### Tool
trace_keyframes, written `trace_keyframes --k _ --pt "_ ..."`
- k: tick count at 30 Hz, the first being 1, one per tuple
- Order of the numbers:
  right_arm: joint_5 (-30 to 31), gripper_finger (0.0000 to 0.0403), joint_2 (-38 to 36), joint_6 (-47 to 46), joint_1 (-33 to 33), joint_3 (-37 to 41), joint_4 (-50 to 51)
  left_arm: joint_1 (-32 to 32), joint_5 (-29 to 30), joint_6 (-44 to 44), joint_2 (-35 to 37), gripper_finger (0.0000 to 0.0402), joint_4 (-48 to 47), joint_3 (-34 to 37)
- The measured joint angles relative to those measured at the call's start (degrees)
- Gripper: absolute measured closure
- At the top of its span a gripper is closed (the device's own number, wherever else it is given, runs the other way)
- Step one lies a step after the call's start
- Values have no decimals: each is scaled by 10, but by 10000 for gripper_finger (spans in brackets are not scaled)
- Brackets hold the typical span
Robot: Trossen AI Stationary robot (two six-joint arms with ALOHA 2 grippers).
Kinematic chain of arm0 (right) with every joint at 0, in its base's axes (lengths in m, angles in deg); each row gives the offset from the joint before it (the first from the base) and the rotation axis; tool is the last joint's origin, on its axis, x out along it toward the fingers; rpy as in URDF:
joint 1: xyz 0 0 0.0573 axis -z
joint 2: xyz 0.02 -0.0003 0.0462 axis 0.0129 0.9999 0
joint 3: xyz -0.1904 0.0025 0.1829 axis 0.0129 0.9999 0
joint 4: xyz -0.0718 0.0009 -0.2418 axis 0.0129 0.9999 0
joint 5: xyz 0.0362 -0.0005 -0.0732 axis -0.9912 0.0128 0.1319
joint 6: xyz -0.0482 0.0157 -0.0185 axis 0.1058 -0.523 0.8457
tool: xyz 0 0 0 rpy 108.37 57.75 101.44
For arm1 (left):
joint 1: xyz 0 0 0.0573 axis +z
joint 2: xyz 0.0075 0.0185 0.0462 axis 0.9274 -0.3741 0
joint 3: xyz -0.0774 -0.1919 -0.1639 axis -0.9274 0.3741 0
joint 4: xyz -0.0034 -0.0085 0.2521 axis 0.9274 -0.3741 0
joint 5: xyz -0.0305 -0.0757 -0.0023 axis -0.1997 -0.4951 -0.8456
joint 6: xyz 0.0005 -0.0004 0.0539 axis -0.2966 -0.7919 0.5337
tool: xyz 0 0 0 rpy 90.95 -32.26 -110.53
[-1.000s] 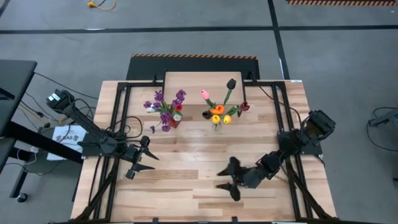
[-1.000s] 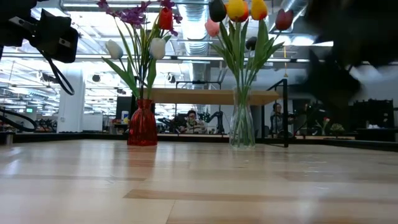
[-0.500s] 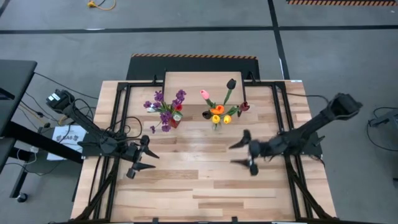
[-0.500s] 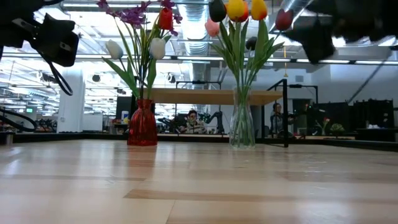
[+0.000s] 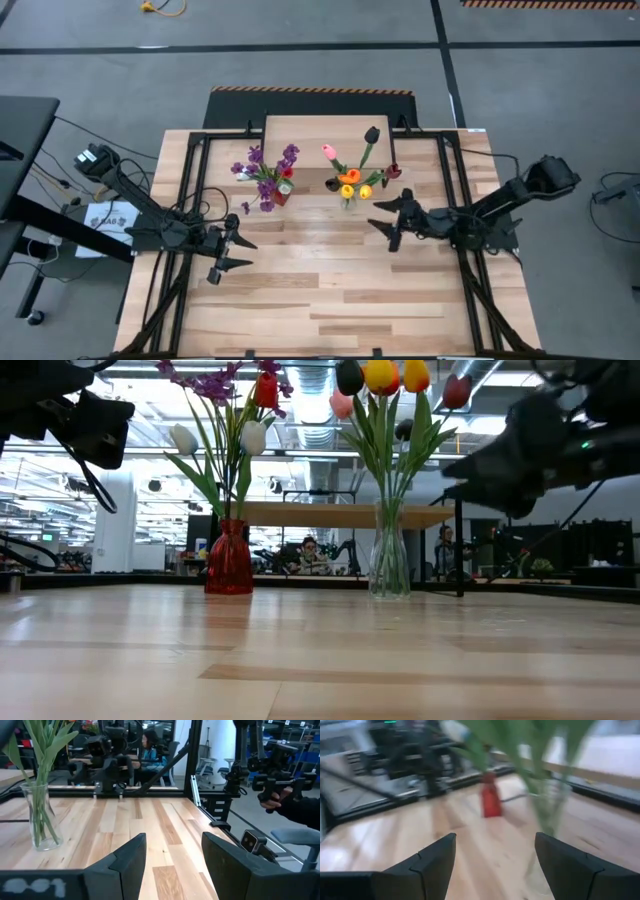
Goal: Pick and place flowers into a vace then onto a shelf
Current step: Put the transparent flower vase on the shelf
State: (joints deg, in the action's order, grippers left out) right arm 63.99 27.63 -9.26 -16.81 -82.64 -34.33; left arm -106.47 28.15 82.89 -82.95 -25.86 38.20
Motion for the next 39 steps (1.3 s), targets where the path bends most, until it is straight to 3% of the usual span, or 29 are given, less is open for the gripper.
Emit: trace_keyframes --k 6,13,19,27,39 --pt "107 138 109 0 6 -40 -30 0 0 1 0 219 -1 0" --pt "159 138 215 57 11 -94 -98 0 4 1 0 219 -2 0" --pt "199 138 267 53 23 -120 -102 0 5 1 0 219 -2 0" --pt "206 138 309 44 51 -152 -103 0 5 1 0 219 -1 0" --pt "201 138 309 63 80 -162 -118 0 5 1 0 219 -3 0"
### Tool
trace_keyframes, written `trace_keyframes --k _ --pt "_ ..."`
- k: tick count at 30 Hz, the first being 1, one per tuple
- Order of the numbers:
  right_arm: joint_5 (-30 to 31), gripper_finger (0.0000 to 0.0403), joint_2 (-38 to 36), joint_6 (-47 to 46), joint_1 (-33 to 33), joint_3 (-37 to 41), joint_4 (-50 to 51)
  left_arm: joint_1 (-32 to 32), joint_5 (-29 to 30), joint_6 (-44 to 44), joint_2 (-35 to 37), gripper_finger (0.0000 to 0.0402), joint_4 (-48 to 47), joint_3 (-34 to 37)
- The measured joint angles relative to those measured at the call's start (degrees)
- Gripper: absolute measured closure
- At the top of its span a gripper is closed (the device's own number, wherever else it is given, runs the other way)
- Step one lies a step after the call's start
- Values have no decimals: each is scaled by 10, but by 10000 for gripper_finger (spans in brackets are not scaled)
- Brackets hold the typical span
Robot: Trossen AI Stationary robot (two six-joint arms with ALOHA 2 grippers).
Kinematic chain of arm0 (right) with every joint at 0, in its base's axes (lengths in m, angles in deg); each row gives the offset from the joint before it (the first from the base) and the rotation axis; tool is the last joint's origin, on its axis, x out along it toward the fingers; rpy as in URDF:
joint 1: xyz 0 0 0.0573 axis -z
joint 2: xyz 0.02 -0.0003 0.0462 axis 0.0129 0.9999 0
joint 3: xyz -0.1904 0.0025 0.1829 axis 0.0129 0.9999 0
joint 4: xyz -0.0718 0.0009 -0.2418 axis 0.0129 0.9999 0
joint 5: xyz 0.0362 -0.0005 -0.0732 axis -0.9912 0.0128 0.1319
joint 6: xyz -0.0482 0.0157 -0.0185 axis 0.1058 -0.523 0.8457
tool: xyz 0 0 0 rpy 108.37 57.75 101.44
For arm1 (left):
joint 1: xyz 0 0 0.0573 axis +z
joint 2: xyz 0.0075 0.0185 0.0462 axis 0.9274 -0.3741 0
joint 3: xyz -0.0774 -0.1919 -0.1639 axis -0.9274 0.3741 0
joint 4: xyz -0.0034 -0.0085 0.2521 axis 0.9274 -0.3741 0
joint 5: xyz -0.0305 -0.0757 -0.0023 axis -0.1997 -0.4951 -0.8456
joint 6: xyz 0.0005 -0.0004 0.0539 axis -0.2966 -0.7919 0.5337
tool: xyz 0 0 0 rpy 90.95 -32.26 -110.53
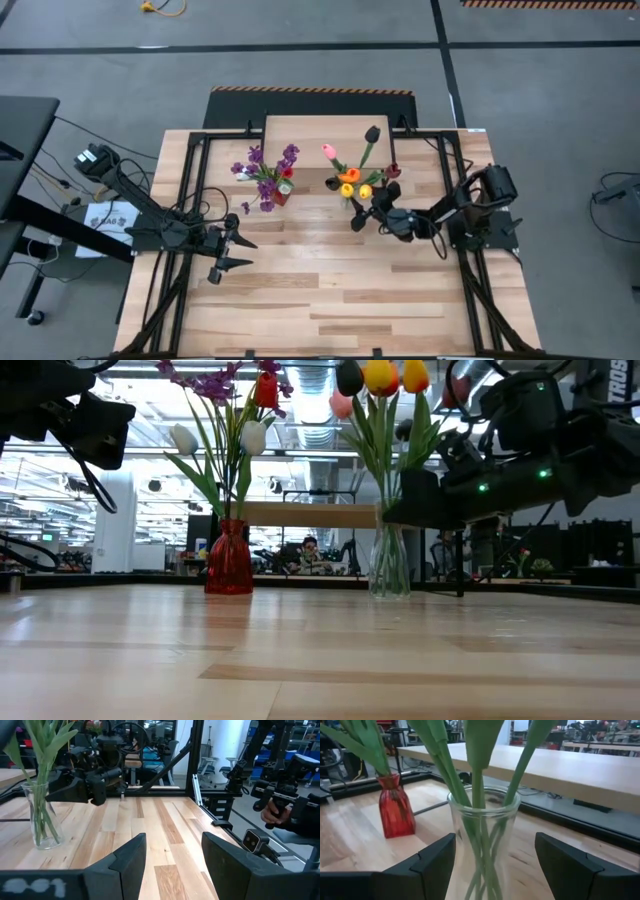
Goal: Pick and place flowers into a vace then onto a shelf
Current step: Put the transparent flower vase on the shelf
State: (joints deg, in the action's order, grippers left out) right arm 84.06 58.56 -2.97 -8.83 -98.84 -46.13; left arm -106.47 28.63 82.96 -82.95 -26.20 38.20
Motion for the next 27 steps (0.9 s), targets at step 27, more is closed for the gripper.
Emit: trace_keyframes --k 27 --pt "-47 142 0 45 42 -25 11 0 -2 -14 0 219 -6 0"
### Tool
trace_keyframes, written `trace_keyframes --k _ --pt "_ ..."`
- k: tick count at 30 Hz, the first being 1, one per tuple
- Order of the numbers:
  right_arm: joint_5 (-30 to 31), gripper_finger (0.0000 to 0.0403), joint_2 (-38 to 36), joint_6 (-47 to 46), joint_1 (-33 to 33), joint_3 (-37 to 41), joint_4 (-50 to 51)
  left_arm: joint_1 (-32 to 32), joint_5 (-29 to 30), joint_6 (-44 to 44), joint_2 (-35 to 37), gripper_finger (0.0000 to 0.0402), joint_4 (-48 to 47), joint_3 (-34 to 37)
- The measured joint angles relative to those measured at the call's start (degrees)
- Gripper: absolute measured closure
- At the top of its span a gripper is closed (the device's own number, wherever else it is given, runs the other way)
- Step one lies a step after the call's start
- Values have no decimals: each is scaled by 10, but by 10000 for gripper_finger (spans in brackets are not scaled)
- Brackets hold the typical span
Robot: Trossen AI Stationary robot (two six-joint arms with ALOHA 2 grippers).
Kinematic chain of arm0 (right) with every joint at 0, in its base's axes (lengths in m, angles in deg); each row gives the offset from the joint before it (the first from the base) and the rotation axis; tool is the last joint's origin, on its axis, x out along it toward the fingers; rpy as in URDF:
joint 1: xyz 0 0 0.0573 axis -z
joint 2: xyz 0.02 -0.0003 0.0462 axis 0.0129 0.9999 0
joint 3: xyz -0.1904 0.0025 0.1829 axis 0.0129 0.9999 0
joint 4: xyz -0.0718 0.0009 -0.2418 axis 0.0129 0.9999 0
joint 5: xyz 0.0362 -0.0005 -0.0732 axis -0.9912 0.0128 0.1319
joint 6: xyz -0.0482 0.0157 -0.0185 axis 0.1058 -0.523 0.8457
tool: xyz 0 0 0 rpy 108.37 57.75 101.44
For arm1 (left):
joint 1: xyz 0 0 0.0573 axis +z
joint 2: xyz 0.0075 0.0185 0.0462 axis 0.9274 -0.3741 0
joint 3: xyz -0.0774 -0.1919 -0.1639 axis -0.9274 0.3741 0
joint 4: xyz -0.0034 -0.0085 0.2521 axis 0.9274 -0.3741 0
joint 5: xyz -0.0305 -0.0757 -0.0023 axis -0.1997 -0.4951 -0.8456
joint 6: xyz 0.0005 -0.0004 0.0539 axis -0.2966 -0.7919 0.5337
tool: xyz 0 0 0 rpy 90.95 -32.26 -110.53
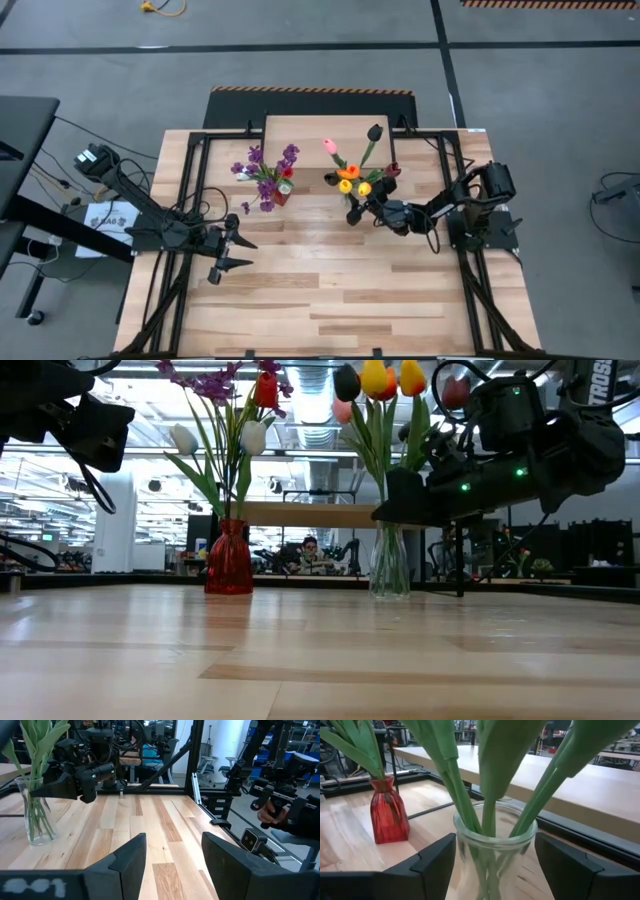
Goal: Pick and place flowers into a vace then onto a shelf
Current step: Put the transparent flower vase on the shelf
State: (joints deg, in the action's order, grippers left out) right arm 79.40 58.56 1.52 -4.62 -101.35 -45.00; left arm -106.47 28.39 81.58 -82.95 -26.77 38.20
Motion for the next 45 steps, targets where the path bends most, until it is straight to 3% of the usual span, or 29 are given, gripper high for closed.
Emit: trace_keyframes --k 13,22,29,38,45 --pt "0 223 0 -1 0 0 0 0 -1 0 0 219 1 0" --pt "0 192 0 -19 -11 0 -4 0 -1 -2 0 219 1 0" --pt "1 225 0 -20 -26 0 -9 0 -1 -2 0 219 1 0" --pt "10 203 0 -20 -48 0 -44 0 -1 -6 0 219 2 0" --pt "11 225 -26 -18 -63 0 -38 0 -1 -9 0 219 2 0"
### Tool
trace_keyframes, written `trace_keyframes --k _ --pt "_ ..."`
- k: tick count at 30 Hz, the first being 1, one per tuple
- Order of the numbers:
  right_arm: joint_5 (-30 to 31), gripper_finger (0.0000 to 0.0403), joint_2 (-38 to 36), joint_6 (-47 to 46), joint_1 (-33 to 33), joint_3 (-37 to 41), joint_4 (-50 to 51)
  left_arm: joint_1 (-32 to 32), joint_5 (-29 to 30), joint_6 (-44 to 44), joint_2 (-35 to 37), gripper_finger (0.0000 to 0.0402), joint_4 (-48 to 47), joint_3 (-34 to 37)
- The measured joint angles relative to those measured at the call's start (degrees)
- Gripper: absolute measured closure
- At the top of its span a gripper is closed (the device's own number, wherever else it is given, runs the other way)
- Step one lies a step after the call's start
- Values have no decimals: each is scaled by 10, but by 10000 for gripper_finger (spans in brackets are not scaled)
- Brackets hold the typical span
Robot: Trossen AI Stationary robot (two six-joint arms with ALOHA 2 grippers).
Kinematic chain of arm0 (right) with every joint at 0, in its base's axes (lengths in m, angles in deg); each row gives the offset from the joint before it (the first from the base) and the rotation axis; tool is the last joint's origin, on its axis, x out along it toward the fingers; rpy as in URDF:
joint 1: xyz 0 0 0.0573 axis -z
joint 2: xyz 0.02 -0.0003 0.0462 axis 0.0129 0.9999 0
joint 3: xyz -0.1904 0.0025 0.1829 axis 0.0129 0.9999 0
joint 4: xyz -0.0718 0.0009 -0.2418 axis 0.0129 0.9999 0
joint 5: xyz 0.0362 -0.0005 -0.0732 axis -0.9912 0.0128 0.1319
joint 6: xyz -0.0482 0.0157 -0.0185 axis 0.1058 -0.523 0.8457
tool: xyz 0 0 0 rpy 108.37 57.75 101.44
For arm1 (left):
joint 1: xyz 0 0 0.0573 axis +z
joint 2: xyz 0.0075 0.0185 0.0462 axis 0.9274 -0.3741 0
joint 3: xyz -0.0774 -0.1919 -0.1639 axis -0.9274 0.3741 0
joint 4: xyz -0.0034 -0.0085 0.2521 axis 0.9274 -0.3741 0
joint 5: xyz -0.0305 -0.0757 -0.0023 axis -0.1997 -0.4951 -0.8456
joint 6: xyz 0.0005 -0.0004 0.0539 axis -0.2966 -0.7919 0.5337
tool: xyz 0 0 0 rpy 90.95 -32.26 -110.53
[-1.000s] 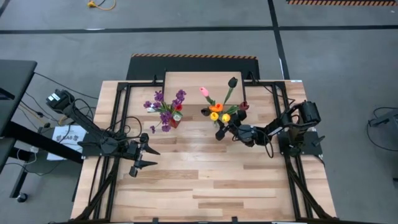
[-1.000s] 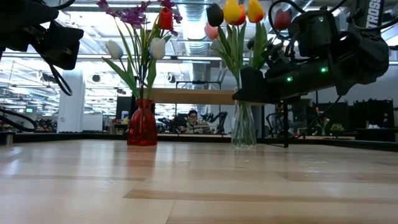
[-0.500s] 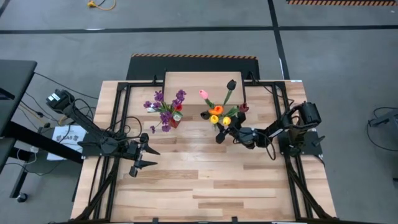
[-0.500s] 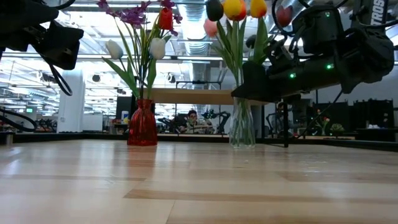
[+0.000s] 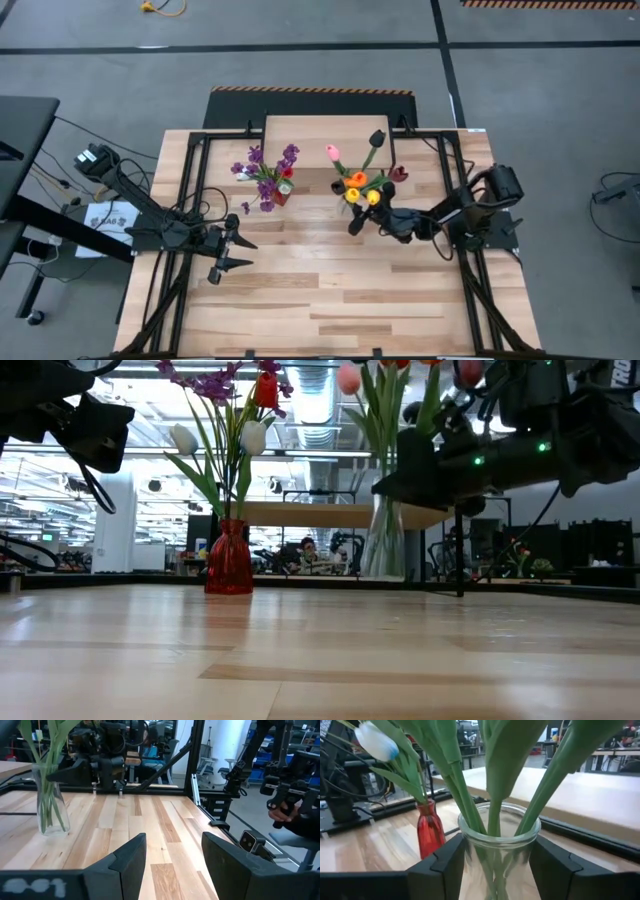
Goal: Pick and place flowers into a vace then onto a shelf
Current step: Put the transparent flower vase on the shelf
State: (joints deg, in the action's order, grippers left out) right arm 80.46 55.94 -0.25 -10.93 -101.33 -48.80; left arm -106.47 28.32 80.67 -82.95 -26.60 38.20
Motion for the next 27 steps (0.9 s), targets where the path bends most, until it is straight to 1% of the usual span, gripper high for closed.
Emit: trace_keyframes --k 2,7,9,13,16,22,27 --pt "2 224 -18 3 -4 0 10 0 0 -2 0 219 0 0" --pt "0 204 -78 2 -12 0 61 0 0 -3 0 219 2 0" --pt "-1 206 -108 3 -15 0 90 0 0 -3 0 219 2 0" --pt "-11 224 -172 3 -17 0 149 0 0 -3 0 219 2 0" --pt "-12 224 -220 3 -17 0 195 0 0 -3 0 219 2 0" --pt "-14 203 -306 14 -15 0 269 0 0 -3 0 219 5 0" --pt "-17 221 -363 53 -2 0 294 0 1 -3 0 219 5 0"
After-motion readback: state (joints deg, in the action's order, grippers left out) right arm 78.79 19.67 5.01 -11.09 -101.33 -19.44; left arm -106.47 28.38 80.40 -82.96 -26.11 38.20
